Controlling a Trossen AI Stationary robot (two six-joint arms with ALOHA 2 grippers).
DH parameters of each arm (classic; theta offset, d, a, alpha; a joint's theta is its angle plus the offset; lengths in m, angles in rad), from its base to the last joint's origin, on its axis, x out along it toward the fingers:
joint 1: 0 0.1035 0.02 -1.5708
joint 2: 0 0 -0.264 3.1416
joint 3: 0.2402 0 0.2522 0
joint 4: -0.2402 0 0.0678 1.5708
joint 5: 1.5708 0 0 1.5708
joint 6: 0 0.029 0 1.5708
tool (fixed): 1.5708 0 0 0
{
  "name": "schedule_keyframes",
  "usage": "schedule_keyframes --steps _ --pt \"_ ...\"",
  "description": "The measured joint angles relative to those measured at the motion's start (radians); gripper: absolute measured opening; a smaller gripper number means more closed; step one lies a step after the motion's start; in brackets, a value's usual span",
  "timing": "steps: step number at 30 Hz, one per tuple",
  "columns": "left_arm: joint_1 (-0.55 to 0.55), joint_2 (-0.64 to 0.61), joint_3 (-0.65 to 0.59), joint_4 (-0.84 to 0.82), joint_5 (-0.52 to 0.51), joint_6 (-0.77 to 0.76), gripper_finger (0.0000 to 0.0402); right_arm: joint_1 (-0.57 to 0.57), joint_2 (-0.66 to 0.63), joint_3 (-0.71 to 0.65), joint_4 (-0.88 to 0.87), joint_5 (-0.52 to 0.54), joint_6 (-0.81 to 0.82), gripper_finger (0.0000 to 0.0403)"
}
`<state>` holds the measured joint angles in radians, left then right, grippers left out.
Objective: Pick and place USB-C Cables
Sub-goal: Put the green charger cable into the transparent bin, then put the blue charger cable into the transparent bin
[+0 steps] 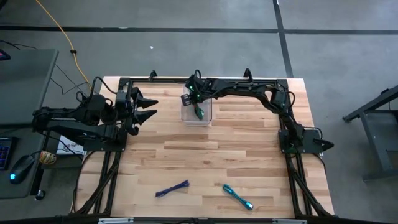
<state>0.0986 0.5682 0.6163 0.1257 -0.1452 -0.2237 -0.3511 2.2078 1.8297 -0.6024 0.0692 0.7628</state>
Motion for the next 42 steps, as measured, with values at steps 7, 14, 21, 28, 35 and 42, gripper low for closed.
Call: schedule_keyframes --steps 7,14,21,28,35,42 --pt "0.0 0.0 0.0 0.0 0.0 0.0 0.0186 0.005 0.0 0.0 -0.003 -0.002 0.0 0.0021" --pt "0.0 0.0 0.0 0.0 0.0 0.0 0.0186 0.005 0.0 0.0 -0.005 -0.002 0.0 0.0038" --pt "0.0 0.0 0.0 -0.001 0.0 0.0 0.0186 0.005 0.0 0.0 -0.044 -0.002 0.049 0.0064" --pt "0.0 0.0 0.0 -0.001 0.0 0.0 0.0186 0.005 -0.001 0.0 -0.045 -0.002 0.049 0.0092" --pt "0.0 0.0 0.0 0.0 0.0 0.0 0.0186 0.005 -0.001 0.0 -0.045 -0.012 0.049 0.0155" --pt "0.0 0.0 0.0 -0.001 0.0 0.0 0.0186 0.005 -0.006 0.0 -0.046 -0.023 0.041 0.0229"
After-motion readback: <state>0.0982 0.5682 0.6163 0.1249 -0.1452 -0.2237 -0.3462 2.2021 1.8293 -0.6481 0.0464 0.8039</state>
